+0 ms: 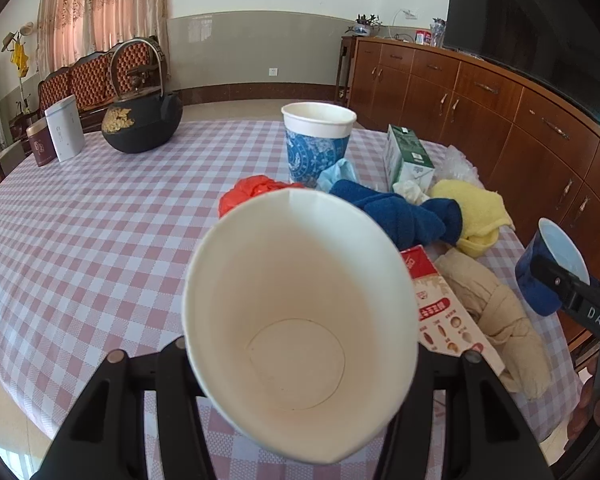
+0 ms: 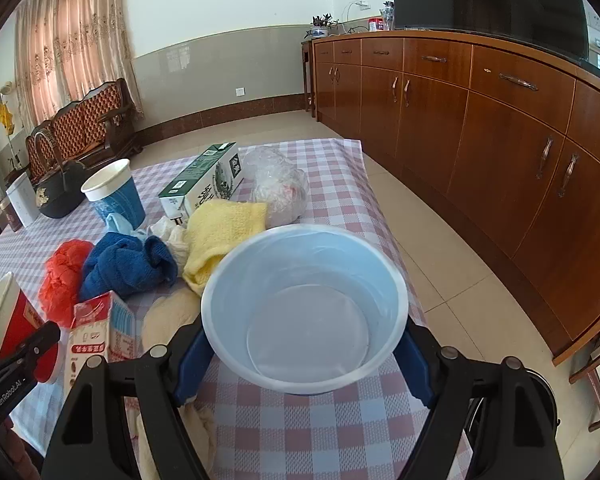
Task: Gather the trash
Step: 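Grasp the red-and-white paper cup with the left tool while the right tool grasps the blue bowl rim, then carry the cup and bowl over the black bin and open both tools, then move both open tools back toward the table, then grasp the rolled beige cloth with the right tool, then grasp the white-and-red milk carton with the left tool while the right tool holds the cloth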
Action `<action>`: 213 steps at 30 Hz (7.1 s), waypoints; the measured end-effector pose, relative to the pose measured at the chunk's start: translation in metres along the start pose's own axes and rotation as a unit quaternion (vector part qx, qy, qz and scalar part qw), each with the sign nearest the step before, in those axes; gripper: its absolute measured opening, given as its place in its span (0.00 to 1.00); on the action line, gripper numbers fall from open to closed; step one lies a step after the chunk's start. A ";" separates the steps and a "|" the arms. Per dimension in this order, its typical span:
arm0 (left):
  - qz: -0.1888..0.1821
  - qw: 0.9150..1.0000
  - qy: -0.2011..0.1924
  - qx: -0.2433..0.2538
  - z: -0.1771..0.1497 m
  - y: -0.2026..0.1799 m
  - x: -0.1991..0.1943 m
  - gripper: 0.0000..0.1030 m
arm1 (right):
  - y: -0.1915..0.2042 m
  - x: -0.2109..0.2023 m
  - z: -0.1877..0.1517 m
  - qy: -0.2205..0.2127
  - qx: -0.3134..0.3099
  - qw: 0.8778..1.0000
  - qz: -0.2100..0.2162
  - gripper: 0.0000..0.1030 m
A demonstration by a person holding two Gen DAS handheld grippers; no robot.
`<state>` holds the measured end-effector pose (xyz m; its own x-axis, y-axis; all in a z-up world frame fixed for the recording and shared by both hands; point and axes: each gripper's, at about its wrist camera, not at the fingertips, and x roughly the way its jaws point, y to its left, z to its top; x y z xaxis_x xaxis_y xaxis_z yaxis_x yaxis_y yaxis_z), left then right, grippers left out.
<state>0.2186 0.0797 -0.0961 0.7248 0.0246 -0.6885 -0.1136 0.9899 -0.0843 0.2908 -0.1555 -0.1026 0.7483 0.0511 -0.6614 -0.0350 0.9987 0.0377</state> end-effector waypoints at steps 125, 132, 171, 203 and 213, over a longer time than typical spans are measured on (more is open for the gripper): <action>-0.005 1.000 0.012 0.011 -0.046 -0.058 -0.065 0.75 | -0.047 -0.125 -0.084 -0.021 0.079 0.996 0.019 0.90; 0.000 1.000 0.014 0.004 -0.041 -0.052 -0.056 0.75 | -0.027 -0.101 -0.078 -0.005 0.066 0.997 0.041 0.90; -0.005 0.999 0.027 -0.019 -0.022 -0.039 -0.023 0.75 | 0.020 -0.005 -0.044 0.045 0.007 0.994 0.095 0.28; 0.037 0.998 0.050 0.003 -0.023 -0.070 0.011 0.83 | -0.030 -0.009 -0.050 0.031 0.057 0.996 0.067 0.59; 0.023 0.999 0.047 -0.001 -0.029 -0.062 0.022 0.54 | -0.023 -0.009 -0.053 0.029 0.033 0.997 0.068 0.36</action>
<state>0.2224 0.0153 -0.1271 0.6512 0.0562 -0.7568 -0.1458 0.9879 -0.0521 0.2503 -0.1790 -0.1370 0.6994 0.1877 -0.6896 -0.0886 0.9802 0.1770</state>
